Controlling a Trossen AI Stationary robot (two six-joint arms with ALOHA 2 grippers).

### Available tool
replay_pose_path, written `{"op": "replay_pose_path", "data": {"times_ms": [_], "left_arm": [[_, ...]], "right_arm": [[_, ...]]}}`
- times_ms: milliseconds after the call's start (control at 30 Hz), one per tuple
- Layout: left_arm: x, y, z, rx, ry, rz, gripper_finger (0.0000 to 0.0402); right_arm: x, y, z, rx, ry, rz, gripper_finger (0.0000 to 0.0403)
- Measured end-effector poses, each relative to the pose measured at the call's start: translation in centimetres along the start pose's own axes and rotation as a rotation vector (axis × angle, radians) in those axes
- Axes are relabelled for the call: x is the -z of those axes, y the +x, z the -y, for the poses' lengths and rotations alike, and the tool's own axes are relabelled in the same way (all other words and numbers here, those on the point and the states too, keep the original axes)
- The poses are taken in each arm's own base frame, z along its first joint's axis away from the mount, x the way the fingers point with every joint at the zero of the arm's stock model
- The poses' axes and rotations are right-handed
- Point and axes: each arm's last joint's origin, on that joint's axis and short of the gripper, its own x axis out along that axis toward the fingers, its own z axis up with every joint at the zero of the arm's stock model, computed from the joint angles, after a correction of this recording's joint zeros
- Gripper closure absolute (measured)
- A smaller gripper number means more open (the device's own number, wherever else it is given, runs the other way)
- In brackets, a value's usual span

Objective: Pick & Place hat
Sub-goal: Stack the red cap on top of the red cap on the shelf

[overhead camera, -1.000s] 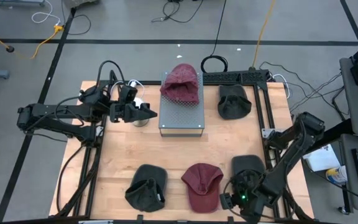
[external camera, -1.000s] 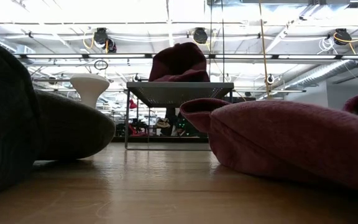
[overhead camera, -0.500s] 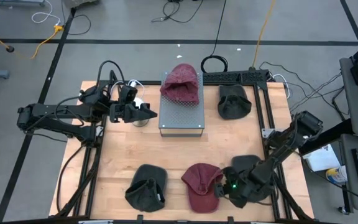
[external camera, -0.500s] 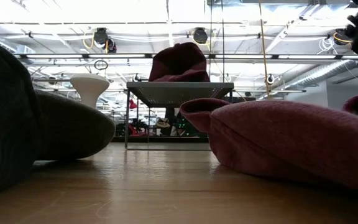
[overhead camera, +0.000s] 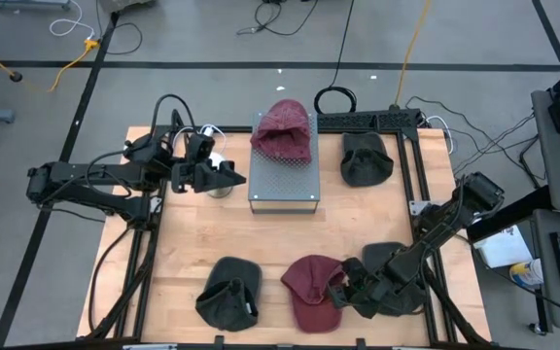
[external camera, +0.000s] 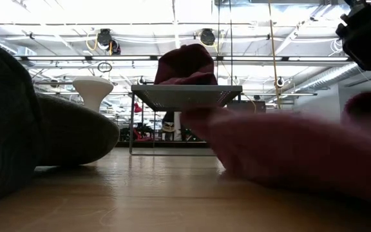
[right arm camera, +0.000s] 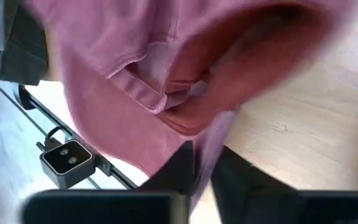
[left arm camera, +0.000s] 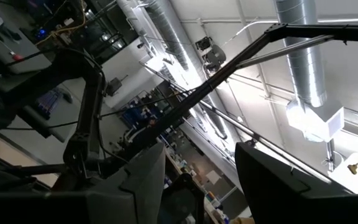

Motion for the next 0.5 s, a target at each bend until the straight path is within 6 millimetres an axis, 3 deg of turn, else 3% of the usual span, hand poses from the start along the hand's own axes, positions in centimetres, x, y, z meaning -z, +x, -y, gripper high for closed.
{"op": "replay_pose_path", "data": {"times_ms": [267,500], "left_arm": [[0.0,0.0,0.0,0.009,-0.018,-0.011,0.0202],[0.0,-0.1,0.1,0.041,0.037,-0.070,0.0202]], "right_arm": [[-0.2,-0.9,-0.5,-0.057,-0.084,0.059,0.0396],[-1.6,-5.4,-1.8,-0.211,-0.204,0.293,0.0397]]}}
